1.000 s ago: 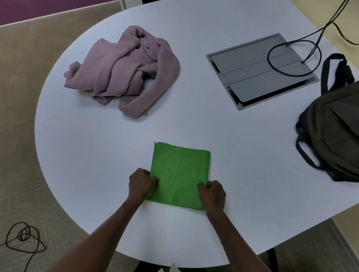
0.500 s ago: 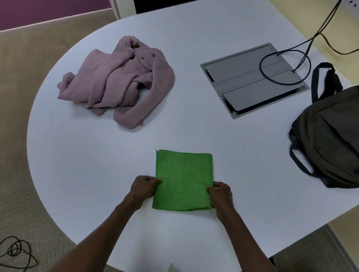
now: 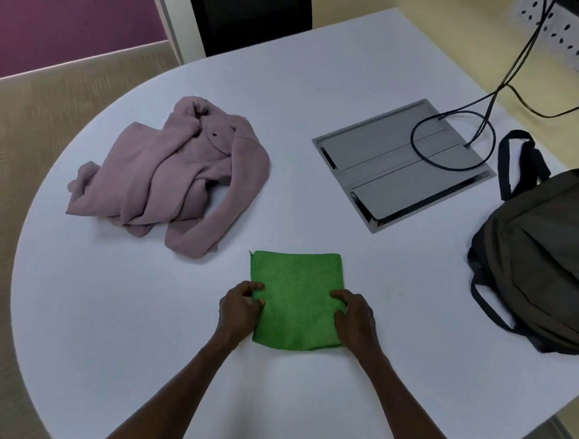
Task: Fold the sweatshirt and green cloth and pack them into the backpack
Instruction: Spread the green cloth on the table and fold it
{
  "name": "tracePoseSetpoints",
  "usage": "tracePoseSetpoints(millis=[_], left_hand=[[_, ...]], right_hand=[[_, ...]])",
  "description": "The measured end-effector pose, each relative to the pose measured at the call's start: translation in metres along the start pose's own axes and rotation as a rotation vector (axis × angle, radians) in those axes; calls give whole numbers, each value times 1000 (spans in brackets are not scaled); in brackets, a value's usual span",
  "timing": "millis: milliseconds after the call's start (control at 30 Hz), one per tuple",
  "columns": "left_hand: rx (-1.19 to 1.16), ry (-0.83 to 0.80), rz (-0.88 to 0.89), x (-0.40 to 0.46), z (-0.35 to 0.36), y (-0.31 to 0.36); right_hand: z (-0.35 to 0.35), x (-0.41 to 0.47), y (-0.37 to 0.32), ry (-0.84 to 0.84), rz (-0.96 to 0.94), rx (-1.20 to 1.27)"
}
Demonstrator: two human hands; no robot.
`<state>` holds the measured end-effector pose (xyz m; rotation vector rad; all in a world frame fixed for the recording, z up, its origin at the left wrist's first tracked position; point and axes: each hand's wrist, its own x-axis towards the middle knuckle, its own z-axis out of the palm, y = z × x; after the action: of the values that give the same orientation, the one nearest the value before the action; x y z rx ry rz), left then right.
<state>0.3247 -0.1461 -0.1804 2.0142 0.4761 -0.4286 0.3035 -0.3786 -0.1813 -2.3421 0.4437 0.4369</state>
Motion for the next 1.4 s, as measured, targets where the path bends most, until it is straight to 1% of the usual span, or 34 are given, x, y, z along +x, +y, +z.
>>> tracePoseSetpoints(millis=[100, 333, 467, 567, 800, 933, 1033, 1167, 1233, 1333, 1367, 1400], left_hand=[[110, 27, 134, 23, 3, 12], [84, 101, 414, 87, 6, 59], [111, 159, 506, 132, 9, 90], [110, 153, 525, 170, 9, 112], [192, 38, 494, 260, 7, 160], [144, 20, 411, 306, 3, 177], [140, 14, 394, 330, 2, 191], [88, 40, 361, 357, 3, 209], [82, 52, 338, 371, 2, 216], [227, 47, 278, 376, 6, 220], [307, 57, 288, 372, 9, 217], [384, 81, 345, 366, 12, 214]], right_hand=[[-10, 26, -8, 46, -63, -13], [-30, 97, -42, 210, -213, 0], [-44, 149, -64, 275, -302, -18], [-57, 192, -80, 295, -336, -34], [-96, 289, -118, 281, -369, -108], [-114, 342, -138, 232, -350, -150], [-125, 376, -154, 209, -343, -146], [-134, 411, -179, 232, -343, -134], [-139, 428, -188, 212, -339, -150], [-137, 447, -186, 172, -309, -265], [-132, 449, -180, 201, -319, -290], [-124, 447, -173, 258, -354, -301]])
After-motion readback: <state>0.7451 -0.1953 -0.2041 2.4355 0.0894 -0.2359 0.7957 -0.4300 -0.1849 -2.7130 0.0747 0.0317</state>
